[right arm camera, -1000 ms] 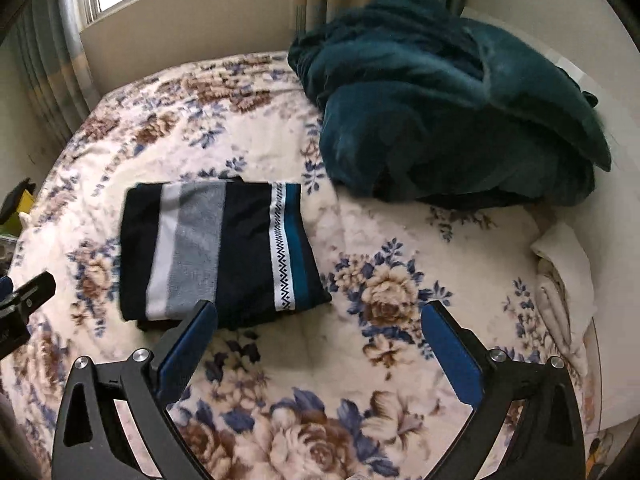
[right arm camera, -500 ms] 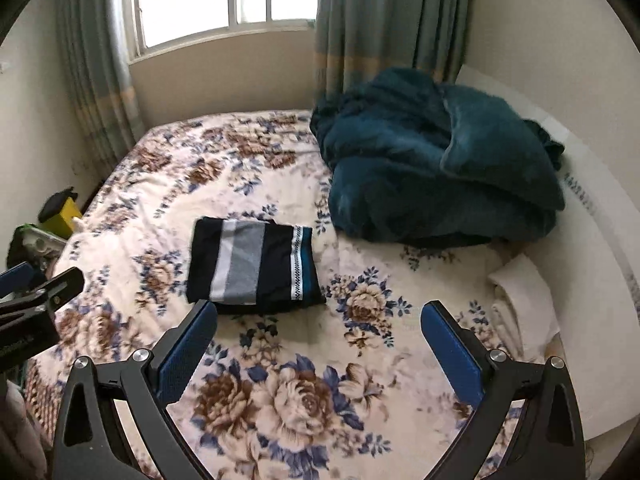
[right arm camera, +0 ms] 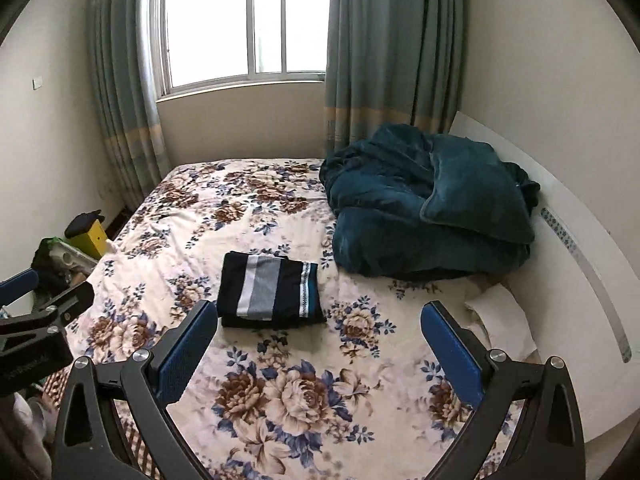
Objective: Fold small clothes
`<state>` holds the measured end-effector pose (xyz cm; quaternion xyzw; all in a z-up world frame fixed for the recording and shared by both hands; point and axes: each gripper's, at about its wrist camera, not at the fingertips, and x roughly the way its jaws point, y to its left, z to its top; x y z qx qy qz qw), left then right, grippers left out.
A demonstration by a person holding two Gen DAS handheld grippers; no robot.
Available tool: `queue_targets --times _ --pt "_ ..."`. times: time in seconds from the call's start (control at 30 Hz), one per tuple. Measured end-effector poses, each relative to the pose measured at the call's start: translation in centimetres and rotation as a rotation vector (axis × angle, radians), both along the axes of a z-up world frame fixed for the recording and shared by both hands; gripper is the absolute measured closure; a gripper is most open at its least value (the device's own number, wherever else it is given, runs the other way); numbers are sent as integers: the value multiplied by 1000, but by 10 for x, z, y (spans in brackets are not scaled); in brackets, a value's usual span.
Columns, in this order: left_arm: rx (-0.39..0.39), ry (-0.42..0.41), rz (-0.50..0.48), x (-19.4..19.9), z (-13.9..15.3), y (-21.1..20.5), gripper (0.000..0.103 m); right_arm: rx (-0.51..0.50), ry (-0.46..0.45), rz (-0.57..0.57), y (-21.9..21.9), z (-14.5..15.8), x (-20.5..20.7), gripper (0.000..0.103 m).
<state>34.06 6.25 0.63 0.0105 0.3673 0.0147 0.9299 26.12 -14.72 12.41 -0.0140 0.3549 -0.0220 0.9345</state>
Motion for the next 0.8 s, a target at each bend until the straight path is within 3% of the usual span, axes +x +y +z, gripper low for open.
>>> queue_targets --times 0.17,0.8 --pt "-3 -11 5 -12 6 -1 5 2 -9 7 2 13 -18 0" --pt "-4 -20 31 -26 5 -4 0 5 -16 45 4 14 -14 0"
